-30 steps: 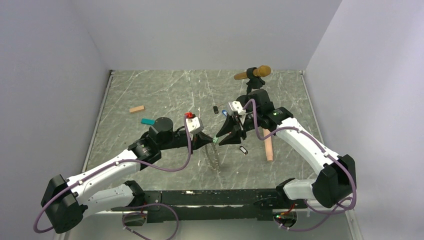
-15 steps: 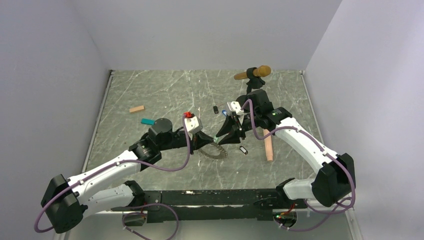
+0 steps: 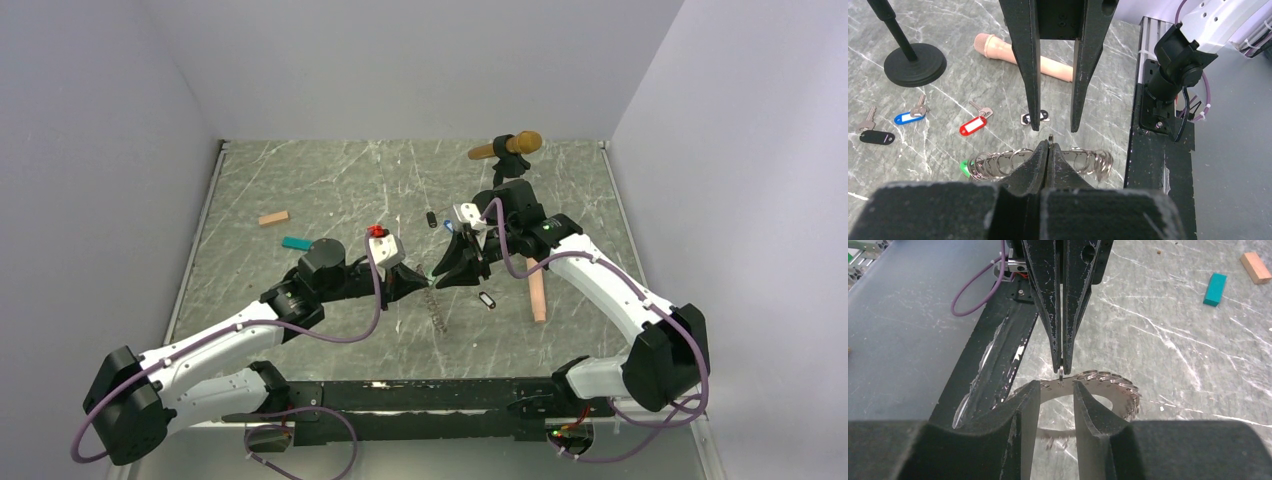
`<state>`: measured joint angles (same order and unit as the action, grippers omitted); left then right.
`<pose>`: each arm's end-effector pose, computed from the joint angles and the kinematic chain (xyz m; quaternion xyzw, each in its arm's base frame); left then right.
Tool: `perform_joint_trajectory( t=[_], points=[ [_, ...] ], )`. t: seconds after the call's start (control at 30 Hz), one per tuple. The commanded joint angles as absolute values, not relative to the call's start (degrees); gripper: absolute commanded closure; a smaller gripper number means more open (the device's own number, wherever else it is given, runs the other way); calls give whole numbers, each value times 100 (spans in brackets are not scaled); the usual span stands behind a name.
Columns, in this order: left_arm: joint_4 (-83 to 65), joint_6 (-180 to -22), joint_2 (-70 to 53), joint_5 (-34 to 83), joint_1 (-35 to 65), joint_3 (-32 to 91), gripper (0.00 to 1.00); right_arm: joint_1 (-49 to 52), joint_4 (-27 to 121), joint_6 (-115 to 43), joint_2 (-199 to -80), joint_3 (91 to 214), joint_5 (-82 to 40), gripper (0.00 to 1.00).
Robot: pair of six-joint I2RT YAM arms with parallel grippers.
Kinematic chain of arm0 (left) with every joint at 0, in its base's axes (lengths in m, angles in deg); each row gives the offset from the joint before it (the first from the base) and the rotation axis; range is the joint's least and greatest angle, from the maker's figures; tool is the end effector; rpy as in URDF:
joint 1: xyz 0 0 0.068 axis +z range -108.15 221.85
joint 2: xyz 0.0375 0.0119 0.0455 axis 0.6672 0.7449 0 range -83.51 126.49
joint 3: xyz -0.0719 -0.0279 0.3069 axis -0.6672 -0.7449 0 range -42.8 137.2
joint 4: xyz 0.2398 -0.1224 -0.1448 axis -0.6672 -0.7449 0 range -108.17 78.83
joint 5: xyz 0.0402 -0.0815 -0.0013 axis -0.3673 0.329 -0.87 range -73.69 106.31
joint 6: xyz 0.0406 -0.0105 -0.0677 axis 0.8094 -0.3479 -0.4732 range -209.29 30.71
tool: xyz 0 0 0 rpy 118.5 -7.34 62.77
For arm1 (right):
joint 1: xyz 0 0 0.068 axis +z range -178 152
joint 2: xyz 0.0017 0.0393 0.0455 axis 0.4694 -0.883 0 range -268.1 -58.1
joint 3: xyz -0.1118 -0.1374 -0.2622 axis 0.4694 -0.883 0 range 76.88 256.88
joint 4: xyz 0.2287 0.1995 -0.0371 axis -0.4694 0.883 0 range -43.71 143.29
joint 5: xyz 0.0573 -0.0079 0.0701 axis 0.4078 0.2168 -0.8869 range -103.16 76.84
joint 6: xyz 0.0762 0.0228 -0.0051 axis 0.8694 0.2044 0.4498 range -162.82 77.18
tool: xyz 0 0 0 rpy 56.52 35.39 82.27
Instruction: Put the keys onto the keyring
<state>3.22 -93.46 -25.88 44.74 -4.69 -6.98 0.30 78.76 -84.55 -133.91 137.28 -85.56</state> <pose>0.1696 -0.2263 0.3043 0.4143 0.6206 -0.4407 0.4991 0.2376 0.2022 0.3230 -0.6059 0.4950 0.5134 0.3525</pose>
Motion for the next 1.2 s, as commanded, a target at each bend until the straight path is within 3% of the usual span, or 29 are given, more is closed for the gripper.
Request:
perform_joint_trajectory(
  t=[0.0,0.53,0.9,1.17],
  points=[
    [836,-9455,-2576,4636,-488,-685,100,62,7705,-8454,-13394,13704,-8677,66],
    [957,-9553,-2618,4552,-487,-770,100,179,7722,-8413,-13526,13721,-8541,74],
    [992,-9605,-2610,4458,-490,-804,100,245,7766,-8423,-13575,13760,-8590,87],
    [992,-9615,-2670,4370,-490,-834,100,280,7827,-8404,-13657,13811,-8445,86]
  ],
)
